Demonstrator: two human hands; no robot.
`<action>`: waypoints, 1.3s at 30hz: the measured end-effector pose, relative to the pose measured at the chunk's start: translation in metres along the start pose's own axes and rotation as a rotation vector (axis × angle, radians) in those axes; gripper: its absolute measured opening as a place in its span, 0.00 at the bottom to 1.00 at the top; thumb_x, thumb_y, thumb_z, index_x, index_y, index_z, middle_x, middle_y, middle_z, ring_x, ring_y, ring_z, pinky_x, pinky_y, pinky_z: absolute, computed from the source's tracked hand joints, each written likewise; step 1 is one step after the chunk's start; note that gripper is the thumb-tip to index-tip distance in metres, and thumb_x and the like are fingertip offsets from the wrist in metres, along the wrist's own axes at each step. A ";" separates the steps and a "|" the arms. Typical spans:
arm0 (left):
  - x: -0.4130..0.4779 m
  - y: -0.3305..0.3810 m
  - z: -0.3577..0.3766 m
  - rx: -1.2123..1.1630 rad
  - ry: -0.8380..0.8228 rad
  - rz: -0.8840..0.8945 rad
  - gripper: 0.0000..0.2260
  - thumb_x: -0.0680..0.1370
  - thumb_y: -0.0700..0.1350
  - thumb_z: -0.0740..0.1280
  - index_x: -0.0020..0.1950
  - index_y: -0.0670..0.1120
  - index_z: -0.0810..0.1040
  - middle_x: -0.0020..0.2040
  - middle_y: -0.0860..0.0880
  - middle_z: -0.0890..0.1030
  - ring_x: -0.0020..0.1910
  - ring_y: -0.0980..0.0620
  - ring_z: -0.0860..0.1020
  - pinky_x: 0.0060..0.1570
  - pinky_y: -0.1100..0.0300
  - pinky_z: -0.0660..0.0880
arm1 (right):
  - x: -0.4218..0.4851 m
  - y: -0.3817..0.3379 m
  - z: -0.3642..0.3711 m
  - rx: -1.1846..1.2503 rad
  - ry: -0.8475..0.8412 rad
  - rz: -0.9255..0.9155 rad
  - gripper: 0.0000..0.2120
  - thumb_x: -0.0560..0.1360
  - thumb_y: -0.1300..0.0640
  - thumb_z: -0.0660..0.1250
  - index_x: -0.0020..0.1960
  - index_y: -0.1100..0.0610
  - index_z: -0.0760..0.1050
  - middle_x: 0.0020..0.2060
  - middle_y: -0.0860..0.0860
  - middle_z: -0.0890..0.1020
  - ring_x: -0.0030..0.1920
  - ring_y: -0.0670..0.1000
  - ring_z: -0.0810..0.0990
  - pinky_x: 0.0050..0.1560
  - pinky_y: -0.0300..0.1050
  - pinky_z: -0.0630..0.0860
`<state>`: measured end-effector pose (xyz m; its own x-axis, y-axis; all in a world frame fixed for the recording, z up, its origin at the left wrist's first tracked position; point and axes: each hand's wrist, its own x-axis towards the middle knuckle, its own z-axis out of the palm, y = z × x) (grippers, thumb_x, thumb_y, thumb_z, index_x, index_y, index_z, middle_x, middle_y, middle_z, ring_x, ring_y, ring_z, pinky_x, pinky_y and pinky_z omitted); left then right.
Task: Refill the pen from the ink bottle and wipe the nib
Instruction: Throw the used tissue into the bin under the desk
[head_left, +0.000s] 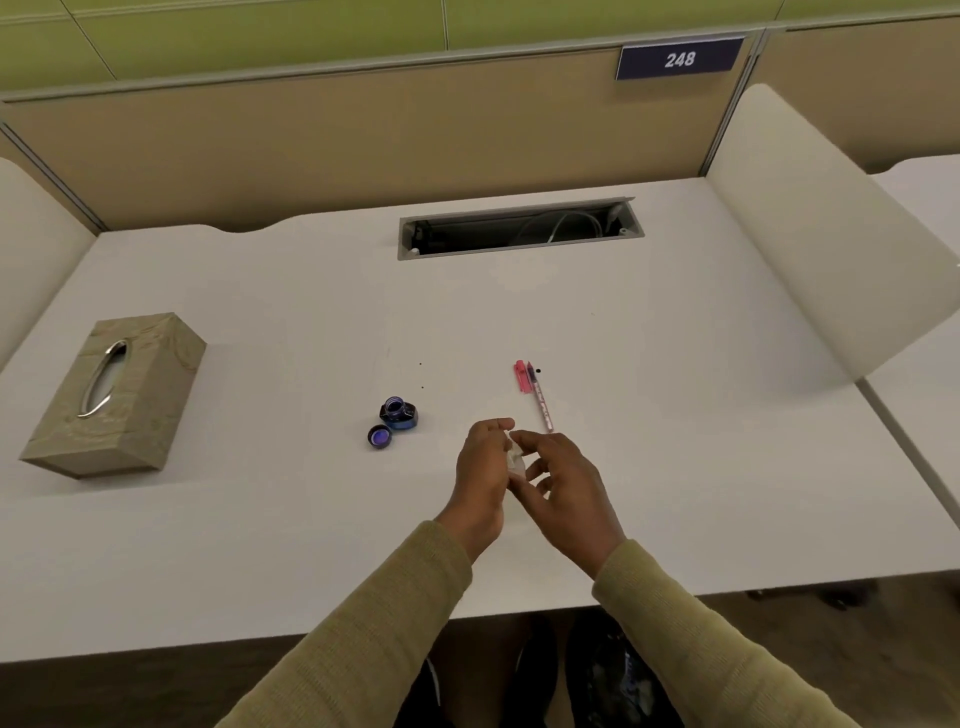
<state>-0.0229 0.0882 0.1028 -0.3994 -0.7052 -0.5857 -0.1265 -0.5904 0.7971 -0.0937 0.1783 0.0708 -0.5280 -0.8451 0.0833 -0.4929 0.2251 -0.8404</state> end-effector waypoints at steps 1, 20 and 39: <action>-0.005 -0.001 0.000 -0.042 -0.030 -0.016 0.12 0.81 0.40 0.58 0.61 0.44 0.78 0.55 0.44 0.81 0.53 0.48 0.80 0.46 0.58 0.77 | -0.003 -0.002 0.000 -0.007 0.029 0.008 0.18 0.77 0.54 0.71 0.66 0.52 0.76 0.55 0.46 0.79 0.44 0.42 0.80 0.42 0.32 0.77; -0.060 -0.053 -0.057 0.475 -0.538 0.280 0.17 0.86 0.48 0.54 0.73 0.59 0.72 0.72 0.60 0.74 0.70 0.61 0.72 0.69 0.60 0.69 | -0.101 -0.037 0.011 0.638 0.401 0.634 0.07 0.79 0.57 0.69 0.56 0.54 0.83 0.46 0.52 0.87 0.44 0.51 0.82 0.40 0.43 0.78; -0.135 -0.148 -0.020 0.832 -0.701 0.700 0.05 0.81 0.46 0.66 0.54 0.52 0.81 0.50 0.57 0.81 0.50 0.60 0.79 0.53 0.56 0.80 | -0.247 -0.039 -0.024 0.908 0.709 0.785 0.08 0.81 0.61 0.64 0.56 0.59 0.81 0.49 0.57 0.88 0.50 0.54 0.87 0.51 0.47 0.83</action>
<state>0.0679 0.2624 0.0607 -0.9659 -0.2588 -0.0098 -0.1209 0.4169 0.9009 0.0396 0.3898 0.0953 -0.8224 -0.1616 -0.5455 0.5636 -0.1003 -0.8199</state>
